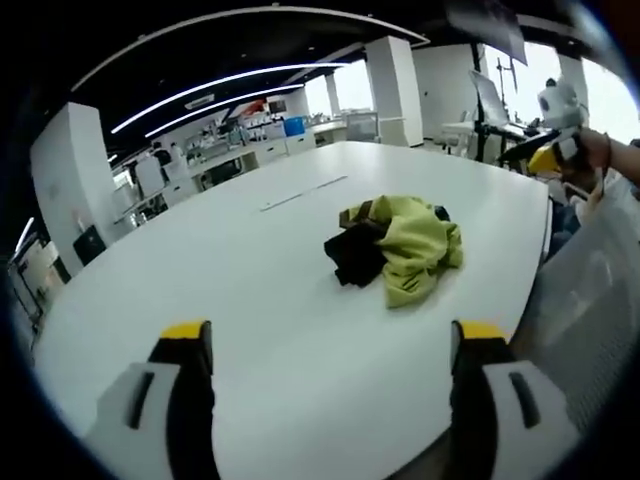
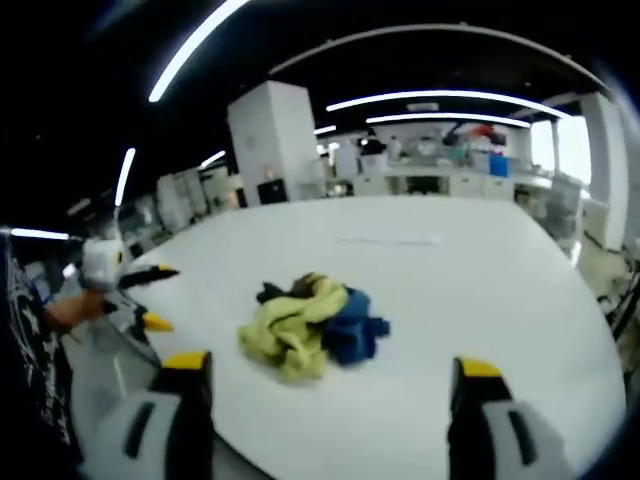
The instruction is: Fold the garment on the visible template until the final outline fits inside the template.
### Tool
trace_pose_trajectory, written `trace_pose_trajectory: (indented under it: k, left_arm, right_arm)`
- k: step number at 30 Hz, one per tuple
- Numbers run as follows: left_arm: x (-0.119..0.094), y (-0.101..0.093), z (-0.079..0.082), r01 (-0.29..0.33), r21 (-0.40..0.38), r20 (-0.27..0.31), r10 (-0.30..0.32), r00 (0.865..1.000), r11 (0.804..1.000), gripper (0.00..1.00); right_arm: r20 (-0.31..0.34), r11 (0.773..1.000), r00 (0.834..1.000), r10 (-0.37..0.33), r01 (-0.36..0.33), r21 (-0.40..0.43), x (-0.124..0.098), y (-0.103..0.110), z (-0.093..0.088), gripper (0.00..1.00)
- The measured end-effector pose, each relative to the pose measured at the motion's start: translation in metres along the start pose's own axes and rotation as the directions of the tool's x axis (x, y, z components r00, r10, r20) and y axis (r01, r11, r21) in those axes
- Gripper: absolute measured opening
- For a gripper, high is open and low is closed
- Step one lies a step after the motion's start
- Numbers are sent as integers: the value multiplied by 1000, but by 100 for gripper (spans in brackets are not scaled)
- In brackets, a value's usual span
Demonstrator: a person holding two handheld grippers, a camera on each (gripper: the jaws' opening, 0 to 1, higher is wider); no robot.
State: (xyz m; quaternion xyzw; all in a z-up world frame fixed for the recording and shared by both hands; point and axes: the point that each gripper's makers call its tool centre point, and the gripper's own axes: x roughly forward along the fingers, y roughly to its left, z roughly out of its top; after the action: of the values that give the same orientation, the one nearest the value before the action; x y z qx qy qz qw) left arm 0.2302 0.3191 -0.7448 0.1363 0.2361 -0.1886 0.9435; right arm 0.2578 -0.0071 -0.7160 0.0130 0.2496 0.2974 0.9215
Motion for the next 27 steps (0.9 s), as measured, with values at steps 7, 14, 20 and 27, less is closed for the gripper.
trace_pose_trajectory:
  k: [7,14,20,27]
  left_arm:
    - [0,7,-8,-1,-6,-15,1,1000,1000,97]
    - [6,14,-11,19,-19,-8,-19,1000,1000,93]
    - [11,16,-2,45,-28,24,-44,999,999,90]
    - [17,0,24,65,-21,57,-64,996,998,84]
  right_arm:
    - [-18,1000,1000,-2,3,18,4,-3,-8,99]
    - [-2,1000,1000,-1,1,12,5,-6,-2,99]
    - [2,1000,1000,16,-16,-17,5,-4,3,99]
    - [-1,999,999,40,-40,-36,11,1,6,94]
